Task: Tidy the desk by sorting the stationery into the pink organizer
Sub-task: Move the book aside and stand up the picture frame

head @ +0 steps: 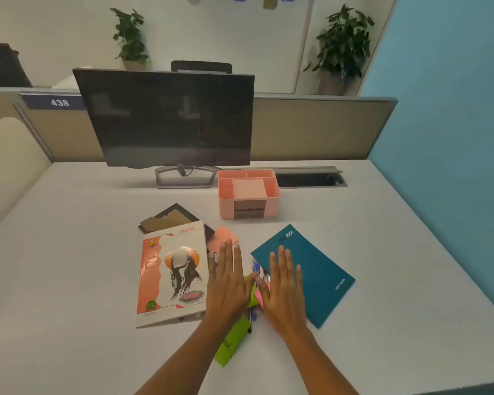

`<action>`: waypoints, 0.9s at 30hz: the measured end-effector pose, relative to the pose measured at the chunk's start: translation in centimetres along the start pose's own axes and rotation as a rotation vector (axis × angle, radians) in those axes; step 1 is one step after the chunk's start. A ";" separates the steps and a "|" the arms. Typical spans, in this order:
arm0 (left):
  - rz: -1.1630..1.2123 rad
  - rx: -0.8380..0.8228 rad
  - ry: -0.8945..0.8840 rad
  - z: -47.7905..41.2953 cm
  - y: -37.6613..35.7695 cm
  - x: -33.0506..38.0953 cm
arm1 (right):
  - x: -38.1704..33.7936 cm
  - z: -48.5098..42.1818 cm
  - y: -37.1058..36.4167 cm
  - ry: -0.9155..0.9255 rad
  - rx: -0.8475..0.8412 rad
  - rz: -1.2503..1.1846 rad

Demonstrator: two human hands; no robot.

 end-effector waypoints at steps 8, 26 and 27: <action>-0.150 -0.221 0.056 -0.4 -4.8 2.2 | 6.0 -0.4 -2.1 -0.137 -0.111 -0.014; 0.006 -0.261 0.105 -2.7 -8.7 8.8 | 22.0 -1.2 -0.2 -0.494 -0.222 -0.139; 0.001 -0.280 0.084 -3.0 -9.2 9.3 | 22.5 -0.9 -0.2 -0.512 -0.207 -0.183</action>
Point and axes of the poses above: each hand's wrist, its own z-axis away from the middle knuckle, its own y-axis out of the back of the hand, x = y × z, the point moved 10 cm from there along -z, towards the middle knuckle, and after that the axes turned 12 degrees about -x, right-handed, at the moved point
